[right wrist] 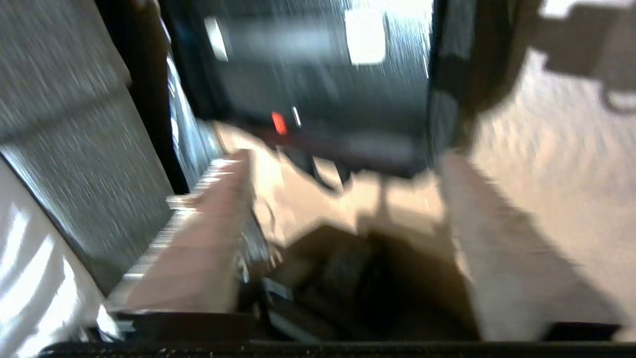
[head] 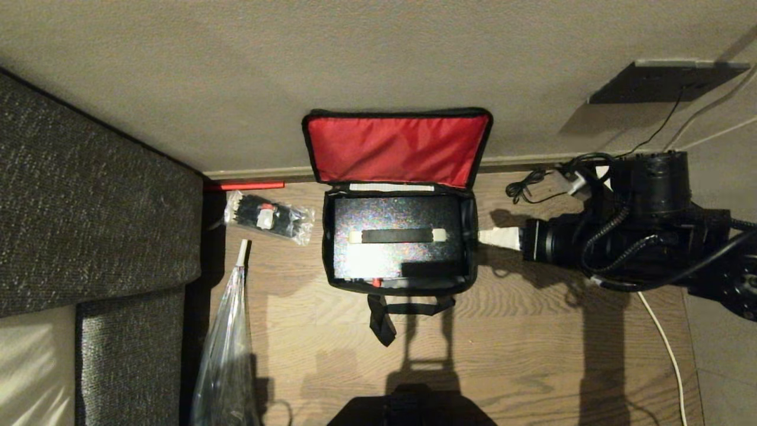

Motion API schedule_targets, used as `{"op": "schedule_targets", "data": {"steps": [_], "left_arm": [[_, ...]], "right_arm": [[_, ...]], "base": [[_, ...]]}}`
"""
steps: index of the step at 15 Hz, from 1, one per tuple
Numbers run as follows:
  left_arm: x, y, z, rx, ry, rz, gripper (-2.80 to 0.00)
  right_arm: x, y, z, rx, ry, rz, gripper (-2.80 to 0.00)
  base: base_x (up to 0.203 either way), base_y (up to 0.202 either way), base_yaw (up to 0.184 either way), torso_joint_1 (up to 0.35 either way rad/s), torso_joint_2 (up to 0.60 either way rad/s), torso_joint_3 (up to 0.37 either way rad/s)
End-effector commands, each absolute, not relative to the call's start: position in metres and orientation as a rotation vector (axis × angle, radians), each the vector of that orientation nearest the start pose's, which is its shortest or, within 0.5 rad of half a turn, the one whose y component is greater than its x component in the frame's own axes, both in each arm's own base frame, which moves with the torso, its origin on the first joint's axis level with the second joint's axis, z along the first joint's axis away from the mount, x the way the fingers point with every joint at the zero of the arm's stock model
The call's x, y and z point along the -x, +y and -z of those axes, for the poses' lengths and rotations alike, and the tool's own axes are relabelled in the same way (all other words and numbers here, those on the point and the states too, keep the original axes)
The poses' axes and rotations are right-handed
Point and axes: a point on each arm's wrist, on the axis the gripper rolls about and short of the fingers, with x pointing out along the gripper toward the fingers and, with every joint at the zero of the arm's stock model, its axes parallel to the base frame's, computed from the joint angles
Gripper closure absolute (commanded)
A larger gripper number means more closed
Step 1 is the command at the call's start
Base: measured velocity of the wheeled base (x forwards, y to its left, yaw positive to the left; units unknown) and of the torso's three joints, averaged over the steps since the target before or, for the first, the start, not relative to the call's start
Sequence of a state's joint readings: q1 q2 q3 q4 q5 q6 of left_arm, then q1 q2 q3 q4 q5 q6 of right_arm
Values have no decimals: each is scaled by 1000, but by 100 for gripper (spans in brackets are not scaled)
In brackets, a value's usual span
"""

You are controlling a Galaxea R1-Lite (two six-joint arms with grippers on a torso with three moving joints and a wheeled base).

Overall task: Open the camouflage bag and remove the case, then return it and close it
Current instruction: Grip the handle

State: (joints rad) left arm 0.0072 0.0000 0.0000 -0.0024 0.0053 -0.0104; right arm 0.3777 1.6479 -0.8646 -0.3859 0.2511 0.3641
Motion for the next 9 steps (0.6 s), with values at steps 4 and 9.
{"op": "schedule_targets", "data": {"steps": [4,9], "left_arm": [[23,0,-75,11,-2,-14,0],[23,0,-75,11,-2,-14,0]], "right_arm": [[-202,75,-177,-188,564,-459,0],[-115,38,-156,-75,559,-235,0]], "base": [[0,0,0,0,0,0],[0,0,0,0,0,0]]}}
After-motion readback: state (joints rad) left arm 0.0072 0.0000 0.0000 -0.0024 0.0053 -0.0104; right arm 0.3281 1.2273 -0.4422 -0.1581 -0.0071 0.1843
